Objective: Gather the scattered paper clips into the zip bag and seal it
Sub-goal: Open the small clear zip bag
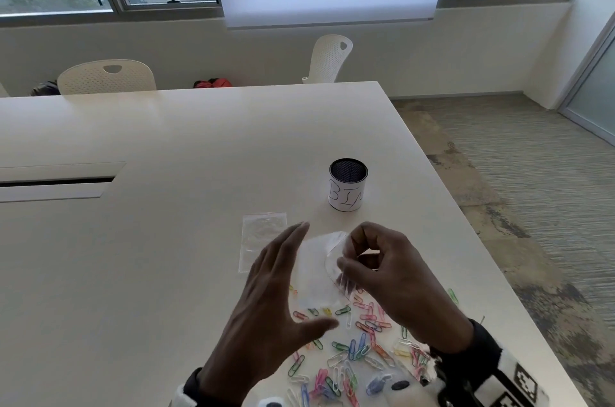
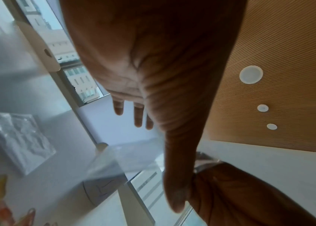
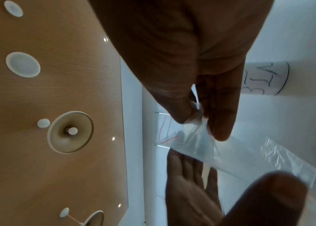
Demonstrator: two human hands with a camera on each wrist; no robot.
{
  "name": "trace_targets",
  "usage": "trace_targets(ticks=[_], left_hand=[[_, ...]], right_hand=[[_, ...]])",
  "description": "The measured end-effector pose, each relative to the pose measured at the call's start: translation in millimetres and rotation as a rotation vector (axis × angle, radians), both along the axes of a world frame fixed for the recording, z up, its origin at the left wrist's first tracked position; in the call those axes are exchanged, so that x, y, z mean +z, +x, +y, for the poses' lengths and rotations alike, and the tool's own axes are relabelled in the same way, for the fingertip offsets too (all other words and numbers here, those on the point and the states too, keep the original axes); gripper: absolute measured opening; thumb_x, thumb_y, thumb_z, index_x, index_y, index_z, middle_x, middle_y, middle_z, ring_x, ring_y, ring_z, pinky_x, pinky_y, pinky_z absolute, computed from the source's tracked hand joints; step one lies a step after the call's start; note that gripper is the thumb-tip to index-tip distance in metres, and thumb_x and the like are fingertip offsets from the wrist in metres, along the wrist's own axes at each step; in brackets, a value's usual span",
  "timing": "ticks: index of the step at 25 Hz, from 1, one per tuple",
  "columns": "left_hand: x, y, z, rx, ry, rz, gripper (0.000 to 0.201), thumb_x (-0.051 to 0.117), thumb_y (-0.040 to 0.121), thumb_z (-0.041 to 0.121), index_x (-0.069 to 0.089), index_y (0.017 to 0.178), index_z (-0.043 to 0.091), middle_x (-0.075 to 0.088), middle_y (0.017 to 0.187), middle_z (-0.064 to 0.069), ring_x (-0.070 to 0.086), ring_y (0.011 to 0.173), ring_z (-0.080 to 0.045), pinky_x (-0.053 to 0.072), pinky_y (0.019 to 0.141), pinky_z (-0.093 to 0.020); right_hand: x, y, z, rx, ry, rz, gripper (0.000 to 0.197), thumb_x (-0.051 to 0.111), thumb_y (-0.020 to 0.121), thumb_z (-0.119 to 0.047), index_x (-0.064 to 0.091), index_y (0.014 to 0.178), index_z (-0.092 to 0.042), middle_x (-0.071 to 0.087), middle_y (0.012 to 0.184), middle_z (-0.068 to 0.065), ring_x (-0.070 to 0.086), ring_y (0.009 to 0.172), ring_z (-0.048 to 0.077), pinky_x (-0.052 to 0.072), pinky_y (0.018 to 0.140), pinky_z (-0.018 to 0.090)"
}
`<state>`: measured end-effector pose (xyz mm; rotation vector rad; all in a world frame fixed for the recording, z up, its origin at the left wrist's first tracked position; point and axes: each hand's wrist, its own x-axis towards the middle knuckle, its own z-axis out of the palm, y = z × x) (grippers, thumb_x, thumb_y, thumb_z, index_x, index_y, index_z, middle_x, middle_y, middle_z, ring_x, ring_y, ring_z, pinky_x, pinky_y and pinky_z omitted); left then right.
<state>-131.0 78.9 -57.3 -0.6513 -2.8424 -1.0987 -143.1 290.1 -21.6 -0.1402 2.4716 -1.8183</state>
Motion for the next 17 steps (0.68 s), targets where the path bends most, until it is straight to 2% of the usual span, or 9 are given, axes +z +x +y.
trace_targets(ticks=[2, 4, 5, 7, 10, 12, 14, 17], left_hand=[[-3.4, -2.5, 4.4, -0.039, 0.025, 0.021, 0.126, 0.088, 0.068, 0.059, 0.000, 0.158, 0.055, 0.002, 0.156, 0.051, 0.007, 0.150, 0.018, 0.012, 0.122, -0.014], [-6.9, -3.7, 6.0, -0.046, 0.040, 0.034, 0.121, 0.090, 0.072, 0.044, 0.005, 0.158, 0.056, 0.011, 0.152, 0.054, 0.016, 0.151, 0.014, 0.019, 0.128, -0.026], [-8.3, -3.9, 5.4, -0.038, 0.038, 0.035, 0.119, 0.090, 0.073, 0.036, 0.007, 0.155, 0.060, 0.014, 0.148, 0.056, 0.019, 0.149, 0.015, 0.022, 0.128, -0.027], [-12.4, -5.1, 3.4, -0.014, 0.022, 0.048, 0.117, 0.089, 0.073, 0.028, 0.009, 0.149, 0.066, 0.022, 0.140, 0.058, 0.026, 0.143, 0.017, 0.027, 0.121, -0.017], [-18.7, -5.5, 5.3, -0.011, 0.000, 0.059, 0.112, 0.088, 0.073, 0.030, 0.011, 0.146, 0.067, 0.027, 0.135, 0.053, 0.034, 0.137, 0.011, 0.029, 0.115, -0.013], [-23.3, -5.6, 9.9, -0.018, 0.032, 0.061, 0.108, 0.087, 0.072, 0.034, 0.015, 0.146, 0.065, 0.033, 0.137, 0.049, 0.037, 0.137, 0.007, 0.032, 0.114, -0.014], [-28.3, -6.9, 13.7, -0.006, 0.073, 0.068, 0.101, 0.087, 0.070, 0.037, 0.023, 0.146, 0.059, 0.045, 0.136, 0.037, 0.045, 0.134, 0.002, 0.039, 0.110, -0.016], [-32.3, -10.2, 13.2, 0.033, 0.089, 0.076, 0.083, 0.084, 0.073, 0.038, 0.034, 0.138, 0.052, 0.056, 0.129, 0.026, 0.054, 0.124, 0.000, 0.049, 0.105, -0.022]], right_hand=[[4.5, 2.3, -3.6, 0.066, -0.036, -0.035, 0.012, 0.074, 0.093, -0.006, 0.063, 0.088, -0.007, 0.072, 0.083, 0.009, 0.078, 0.076, 0.022, 0.062, 0.072, 0.027], [5.9, 2.6, -4.7, 0.088, -0.002, -0.030, 0.012, 0.075, 0.092, -0.006, 0.064, 0.087, -0.009, 0.072, 0.081, 0.007, 0.077, 0.074, 0.022, 0.062, 0.070, 0.027], [5.1, 2.3, -4.0, 0.082, 0.039, -0.014, 0.013, 0.076, 0.092, -0.007, 0.065, 0.086, -0.011, 0.072, 0.080, 0.006, 0.076, 0.072, 0.020, 0.062, 0.068, 0.027], [2.8, 1.9, -1.5, 0.040, 0.172, 0.052, 0.016, 0.077, 0.091, -0.009, 0.065, 0.084, -0.018, 0.071, 0.076, 0.002, 0.072, 0.065, 0.013, 0.060, 0.063, 0.024], [1.3, 2.6, -1.0, -0.005, 0.293, 0.116, 0.019, 0.077, 0.090, -0.011, 0.064, 0.083, -0.023, 0.070, 0.073, -0.001, 0.068, 0.059, 0.007, 0.058, 0.059, 0.022], [0.0, 3.0, -3.6, 0.024, 0.252, 0.084, 0.018, 0.077, 0.090, -0.010, 0.065, 0.085, -0.022, 0.072, 0.074, 0.000, 0.072, 0.060, 0.010, 0.062, 0.060, 0.025], [-0.8, 2.5, -5.4, 0.056, 0.218, 0.055, 0.016, 0.077, 0.090, -0.010, 0.066, 0.087, -0.020, 0.073, 0.075, 0.001, 0.074, 0.062, 0.014, 0.065, 0.063, 0.031], [-1.0, 0.2, -3.9, 0.058, 0.198, 0.044, 0.015, 0.079, 0.090, -0.013, 0.066, 0.088, -0.020, 0.073, 0.076, 0.002, 0.074, 0.062, 0.015, 0.066, 0.064, 0.033]])
